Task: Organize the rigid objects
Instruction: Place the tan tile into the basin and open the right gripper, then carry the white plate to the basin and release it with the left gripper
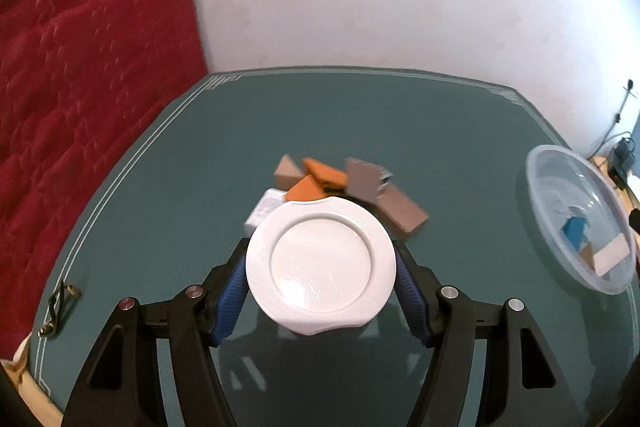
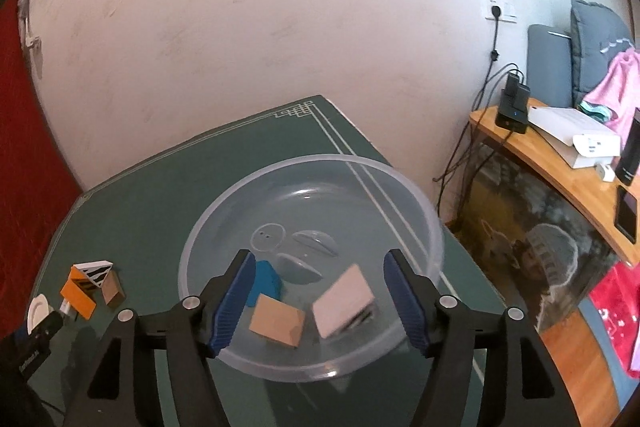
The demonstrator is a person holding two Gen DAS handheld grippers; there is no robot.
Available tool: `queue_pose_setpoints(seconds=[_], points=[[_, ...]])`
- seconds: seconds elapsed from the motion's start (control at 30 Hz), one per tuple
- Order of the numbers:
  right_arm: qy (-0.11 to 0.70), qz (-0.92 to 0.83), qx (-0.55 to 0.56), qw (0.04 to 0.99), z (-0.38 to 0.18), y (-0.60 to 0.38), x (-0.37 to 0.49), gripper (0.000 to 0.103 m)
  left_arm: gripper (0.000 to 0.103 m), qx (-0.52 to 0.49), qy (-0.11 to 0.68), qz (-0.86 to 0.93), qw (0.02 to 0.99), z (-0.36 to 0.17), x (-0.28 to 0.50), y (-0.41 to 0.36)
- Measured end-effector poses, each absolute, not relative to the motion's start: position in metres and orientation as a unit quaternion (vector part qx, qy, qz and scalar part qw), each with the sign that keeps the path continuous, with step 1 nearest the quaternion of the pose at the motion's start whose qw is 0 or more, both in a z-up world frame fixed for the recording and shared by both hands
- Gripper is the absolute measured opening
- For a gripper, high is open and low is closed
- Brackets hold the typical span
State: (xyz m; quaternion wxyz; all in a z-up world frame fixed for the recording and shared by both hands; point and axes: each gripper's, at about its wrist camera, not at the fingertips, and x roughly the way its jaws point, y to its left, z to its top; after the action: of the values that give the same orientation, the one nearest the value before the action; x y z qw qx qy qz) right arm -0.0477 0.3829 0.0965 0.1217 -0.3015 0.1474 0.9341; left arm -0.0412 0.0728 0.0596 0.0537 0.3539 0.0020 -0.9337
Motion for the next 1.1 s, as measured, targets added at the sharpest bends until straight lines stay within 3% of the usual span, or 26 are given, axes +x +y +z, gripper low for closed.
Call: queue_pose_setpoints(seconds=[0.17, 0.6, 1.1], points=[[0.152, 0.933, -0.295, 0.14, 0.097, 0.392, -0.032, 0.078, 0.067, 0.345, -0.014, -0.938, 0.022, 0.07, -0.043, 0.1], [0.178, 0.918, -0.287, 0.207, 0.082, 0.429, -0.013, 0.079, 0.067, 0.345, -0.055, -0.933, -0.088, 0.084, -0.057, 0.189], [0.188, 0.918, -0.288, 0.196, 0.073, 0.431, -0.015, 0.082, 0.067, 0.358, -0.073, -0.918, -0.151, 0.082, -0.093, 0.252]])
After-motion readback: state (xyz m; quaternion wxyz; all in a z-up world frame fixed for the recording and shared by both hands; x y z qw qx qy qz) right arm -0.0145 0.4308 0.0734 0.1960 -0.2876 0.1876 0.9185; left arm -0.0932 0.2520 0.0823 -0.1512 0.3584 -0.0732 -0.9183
